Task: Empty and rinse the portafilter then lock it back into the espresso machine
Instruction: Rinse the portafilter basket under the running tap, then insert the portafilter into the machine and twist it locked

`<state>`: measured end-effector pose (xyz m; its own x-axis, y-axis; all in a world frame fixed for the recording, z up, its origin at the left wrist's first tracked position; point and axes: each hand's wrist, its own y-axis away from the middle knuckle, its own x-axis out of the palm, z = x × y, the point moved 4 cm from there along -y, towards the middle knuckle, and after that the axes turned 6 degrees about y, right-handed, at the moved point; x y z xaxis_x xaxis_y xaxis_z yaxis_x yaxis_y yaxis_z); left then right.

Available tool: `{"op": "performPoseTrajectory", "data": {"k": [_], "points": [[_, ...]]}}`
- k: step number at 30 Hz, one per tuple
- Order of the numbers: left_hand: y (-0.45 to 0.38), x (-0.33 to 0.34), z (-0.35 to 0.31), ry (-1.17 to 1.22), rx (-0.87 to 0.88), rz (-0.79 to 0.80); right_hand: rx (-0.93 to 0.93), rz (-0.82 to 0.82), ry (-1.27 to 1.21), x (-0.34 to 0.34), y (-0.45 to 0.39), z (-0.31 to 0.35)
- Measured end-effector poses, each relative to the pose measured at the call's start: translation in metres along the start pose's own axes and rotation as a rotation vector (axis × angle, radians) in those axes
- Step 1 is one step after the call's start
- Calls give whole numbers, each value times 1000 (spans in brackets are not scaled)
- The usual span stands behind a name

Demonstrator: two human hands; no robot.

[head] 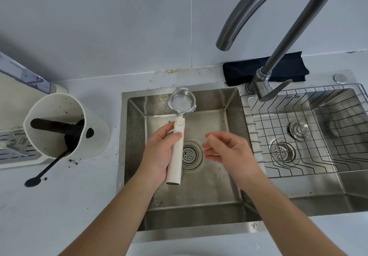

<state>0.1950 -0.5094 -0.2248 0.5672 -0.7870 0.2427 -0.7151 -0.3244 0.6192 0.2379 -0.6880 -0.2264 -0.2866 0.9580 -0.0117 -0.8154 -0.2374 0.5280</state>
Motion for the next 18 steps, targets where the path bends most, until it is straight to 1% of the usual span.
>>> {"op": "performPoseTrajectory", "data": {"k": [4, 7, 9, 13, 18], "points": [[11, 8, 0, 63, -6, 16, 63, 178, 20, 33, 20, -6], [19, 10, 2, 114, -26, 22, 77, 281, 31, 50, 33, -3], [24, 8, 4, 126, -31, 14, 75, 300, 46, 57, 39, 0], [30, -4, 8, 121, -31, 11, 86, 276, 99, 64, 46, -1], [36, -29, 9, 16, -3, -13, 87, 312, 148, 73, 54, -8]]}}
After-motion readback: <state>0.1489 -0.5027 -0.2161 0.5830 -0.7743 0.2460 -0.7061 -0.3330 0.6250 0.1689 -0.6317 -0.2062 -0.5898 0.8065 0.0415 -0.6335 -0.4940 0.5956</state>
